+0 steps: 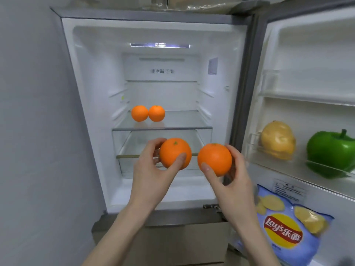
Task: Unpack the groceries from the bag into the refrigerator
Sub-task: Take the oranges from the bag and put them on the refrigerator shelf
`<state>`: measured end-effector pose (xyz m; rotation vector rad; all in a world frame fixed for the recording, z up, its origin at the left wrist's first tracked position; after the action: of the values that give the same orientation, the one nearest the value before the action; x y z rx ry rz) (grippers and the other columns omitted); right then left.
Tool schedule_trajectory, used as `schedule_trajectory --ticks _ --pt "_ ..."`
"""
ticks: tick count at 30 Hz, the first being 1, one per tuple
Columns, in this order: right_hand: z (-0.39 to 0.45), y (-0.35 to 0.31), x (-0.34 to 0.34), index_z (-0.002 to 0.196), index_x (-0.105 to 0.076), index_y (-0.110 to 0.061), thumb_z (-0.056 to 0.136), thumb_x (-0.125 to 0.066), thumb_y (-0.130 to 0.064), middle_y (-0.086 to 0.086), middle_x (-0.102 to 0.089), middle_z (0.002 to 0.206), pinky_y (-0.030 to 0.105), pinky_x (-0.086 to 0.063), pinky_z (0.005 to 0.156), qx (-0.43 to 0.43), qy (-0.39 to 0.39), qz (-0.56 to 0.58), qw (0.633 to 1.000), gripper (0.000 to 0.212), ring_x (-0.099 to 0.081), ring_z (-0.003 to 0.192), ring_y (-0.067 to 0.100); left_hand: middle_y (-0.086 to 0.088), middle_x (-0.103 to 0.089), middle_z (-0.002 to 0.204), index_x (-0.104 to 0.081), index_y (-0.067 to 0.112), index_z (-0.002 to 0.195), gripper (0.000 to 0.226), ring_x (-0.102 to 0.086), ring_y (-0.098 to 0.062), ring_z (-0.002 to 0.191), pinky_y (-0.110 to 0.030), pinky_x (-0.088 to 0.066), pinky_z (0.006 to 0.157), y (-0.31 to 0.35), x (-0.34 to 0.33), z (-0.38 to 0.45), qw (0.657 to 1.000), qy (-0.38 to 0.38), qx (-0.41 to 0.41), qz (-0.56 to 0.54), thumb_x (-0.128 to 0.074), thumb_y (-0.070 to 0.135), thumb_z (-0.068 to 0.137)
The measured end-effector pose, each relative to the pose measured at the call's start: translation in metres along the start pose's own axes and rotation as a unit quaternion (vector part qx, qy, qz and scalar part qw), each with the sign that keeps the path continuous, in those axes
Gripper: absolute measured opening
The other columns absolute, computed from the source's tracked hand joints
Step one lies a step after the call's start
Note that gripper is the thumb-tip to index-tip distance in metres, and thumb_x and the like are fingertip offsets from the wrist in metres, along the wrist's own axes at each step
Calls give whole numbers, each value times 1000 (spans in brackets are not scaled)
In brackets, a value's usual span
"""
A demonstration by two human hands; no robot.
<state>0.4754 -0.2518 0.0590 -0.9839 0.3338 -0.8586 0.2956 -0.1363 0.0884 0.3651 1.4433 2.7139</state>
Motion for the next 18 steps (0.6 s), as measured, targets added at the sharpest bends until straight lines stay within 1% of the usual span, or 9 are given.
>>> schedule_trajectory --ticks 2,4,6,8,11,13,15,17,18 --pt "16 4 -14 139 -44 -50 83 -83 -45 -19 -53 137 36 -56 98 1 -5 19 1000 69 -62 118 9 21 -61 124 -57 40 126 54 -63 2 109 -10 -50 79 -4 7 14 1000 18 2 11 -84 46 79" --pt "33 5 -28 137 -44 -50 82 -84 -44 -23 -53 134 30 -56 93 1 -13 29 999 68 -63 116 9 19 -61 124 -56 39 125 54 -62 -2 112 -14 -50 85 -9 12 31 999 34 -2 24 -85 42 80" --pt "49 6 -41 135 -46 -50 81 -84 -44 -27 -53 131 24 -54 88 6 -21 34 999 66 -64 113 8 23 -60 121 -55 41 123 53 -61 0 113 -17 -50 88 -16 16 48 998 48 -10 31 -86 38 80" --pt "66 7 -55 133 -44 -50 81 -85 -43 -30 -49 131 21 -53 84 13 -28 30 999 67 -62 112 8 29 -55 119 -50 47 123 55 -58 4 112 -17 -48 88 -23 17 65 997 57 -18 43 -85 38 81" --pt "90 13 -75 132 -40 -50 79 -85 -44 -33 -46 127 18 -50 77 7 -31 26 999 69 -61 108 6 27 -53 119 -49 55 117 53 -57 4 111 -20 -49 91 -37 16 92 995 71 -35 53 -85 41 80" --pt "106 17 -86 131 -39 -50 79 -84 -44 -30 -47 127 17 -49 76 4 -24 23 999 69 -61 108 5 20 -55 123 -51 52 120 54 -59 0 112 -23 -51 92 -46 13 112 996 73 -35 50 -85 44 79" --pt "123 19 -97 131 -39 -50 80 -84 -47 -23 -49 131 16 -49 75 0 -16 19 1000 67 -62 108 5 16 -58 127 -56 43 125 54 -60 -3 111 -24 -52 90 -56 9 134 996 66 -30 52 -84 49 79" --pt "140 21 -108 129 -40 -53 79 -81 -54 -15 -50 134 19 -50 76 -1 -6 8 1000 65 -63 108 7 16 -60 125 -59 39 129 58 -60 -5 111 -21 -49 86 -65 6 155 995 59 -35 69 -81 55 78" --pt "148 23 -113 127 -40 -56 78 -80 -58 -14 -50 134 21 -51 77 1 -3 -1 1000 63 -62 108 7 15 -60 124 -59 39 130 59 -60 -6 111 -22 -49 86 -68 4 166 994 58 -43 77 -81 57 77"
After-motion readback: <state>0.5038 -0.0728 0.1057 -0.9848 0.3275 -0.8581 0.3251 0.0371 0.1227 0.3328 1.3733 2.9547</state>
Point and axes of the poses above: each hand's wrist, its own z-axis towards the middle knuckle, its own x-axis out of the back of the hand, y = z × x, the point moved 6 cm from there along z, towards the middle knuckle
